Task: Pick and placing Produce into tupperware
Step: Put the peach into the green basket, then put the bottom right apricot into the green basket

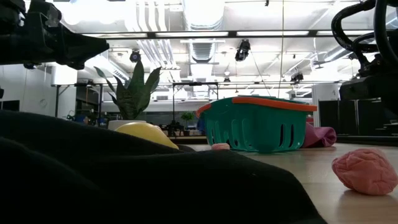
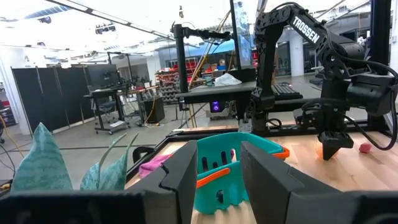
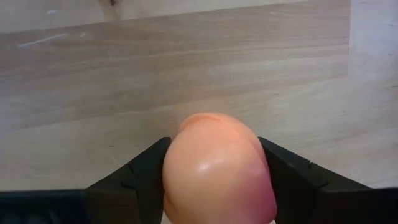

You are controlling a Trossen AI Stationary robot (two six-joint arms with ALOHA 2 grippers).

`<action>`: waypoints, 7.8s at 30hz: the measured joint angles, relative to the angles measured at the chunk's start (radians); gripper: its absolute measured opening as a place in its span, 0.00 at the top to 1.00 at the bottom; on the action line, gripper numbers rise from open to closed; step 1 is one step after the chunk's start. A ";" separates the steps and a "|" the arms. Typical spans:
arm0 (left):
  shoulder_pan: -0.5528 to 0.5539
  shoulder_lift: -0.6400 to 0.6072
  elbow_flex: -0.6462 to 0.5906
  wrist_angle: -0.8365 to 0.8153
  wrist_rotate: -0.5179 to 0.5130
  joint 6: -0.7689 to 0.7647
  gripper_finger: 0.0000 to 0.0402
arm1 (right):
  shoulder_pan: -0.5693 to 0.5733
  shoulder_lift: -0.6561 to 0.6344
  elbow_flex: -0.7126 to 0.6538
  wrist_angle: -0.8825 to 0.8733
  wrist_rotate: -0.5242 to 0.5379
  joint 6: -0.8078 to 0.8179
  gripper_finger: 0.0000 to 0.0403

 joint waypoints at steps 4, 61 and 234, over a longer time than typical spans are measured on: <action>0.000 0.000 0.000 0.000 0.000 0.000 0.73 | 0.006 -0.001 0.011 0.007 0.003 -0.001 0.48; 0.000 0.004 0.000 0.001 0.000 -0.007 0.73 | -0.497 -0.055 0.400 -0.118 0.605 -1.347 0.48; 0.000 0.058 0.000 0.093 -0.004 -0.014 0.73 | 0.400 -0.527 -0.203 0.167 0.231 -0.621 0.17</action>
